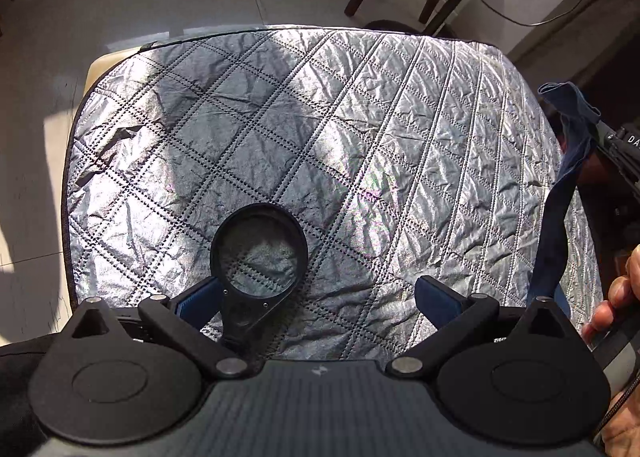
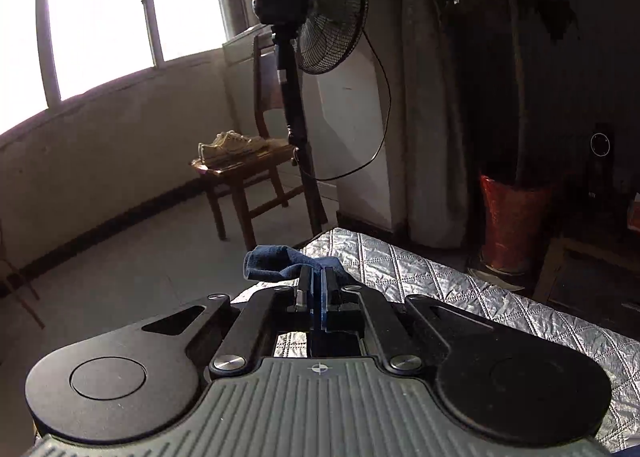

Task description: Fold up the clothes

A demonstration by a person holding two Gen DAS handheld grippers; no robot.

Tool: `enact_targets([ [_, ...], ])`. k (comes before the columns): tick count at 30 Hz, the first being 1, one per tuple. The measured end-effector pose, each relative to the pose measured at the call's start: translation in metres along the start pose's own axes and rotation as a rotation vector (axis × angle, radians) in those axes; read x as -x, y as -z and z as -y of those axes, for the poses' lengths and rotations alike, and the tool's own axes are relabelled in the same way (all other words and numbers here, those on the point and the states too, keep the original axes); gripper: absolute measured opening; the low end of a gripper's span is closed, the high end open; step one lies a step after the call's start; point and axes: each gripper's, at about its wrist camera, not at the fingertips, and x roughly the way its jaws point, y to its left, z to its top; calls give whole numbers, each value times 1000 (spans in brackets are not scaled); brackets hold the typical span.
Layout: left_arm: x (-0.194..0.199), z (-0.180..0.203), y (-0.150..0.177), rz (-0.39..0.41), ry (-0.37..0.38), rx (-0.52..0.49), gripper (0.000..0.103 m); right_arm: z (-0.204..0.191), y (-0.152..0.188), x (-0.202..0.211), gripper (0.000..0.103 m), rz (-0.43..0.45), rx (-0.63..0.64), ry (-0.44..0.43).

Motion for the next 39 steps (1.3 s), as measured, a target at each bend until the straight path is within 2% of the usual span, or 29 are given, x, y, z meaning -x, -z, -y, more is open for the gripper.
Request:
enact_targets([
  [3, -1, 9, 10, -20, 10, -37, 102, 41, -16, 61, 3, 107, -158, 69],
  [6, -4, 19, 21, -39, 17, -74, 102, 77, -3, 127, 3, 191, -297, 178],
  [11, -5, 38, 41, -66, 38, -159, 102, 111, 56, 235, 3, 276, -443, 357],
  [17, -7, 59, 67, -109, 67, -253, 102, 112, 130, 332, 3, 305, -525, 544],
  [23, -8, 83, 98, -132, 79, -366, 102, 103, 194, 380, 3, 241, -558, 650],
  [27, -15, 100, 121, -189, 76, -463, 102, 100, 221, 402, 3, 212, -539, 713],
  [33, -15, 113, 137, -180, 68, -509, 102, 123, 291, 414, 5, 77, -814, 749],
  [34, -15, 115, 137, -178, 67, -507, 102, 127, 304, 416, 7, 53, -863, 753],
  [35, -15, 116, 138, -176, 66, -505, 102, 131, 316, 418, 13, 28, -913, 757],
  [36, -16, 118, 139, -174, 64, -503, 102, 132, 323, 422, 14, 28, -933, 779],
  [37, -16, 119, 140, -172, 63, -501, 102, 131, 324, 428, 14, 46, -922, 814],
  [39, -20, 122, 143, -179, 52, -517, 102, 128, 323, 438, 25, 73, -881, 875],
])
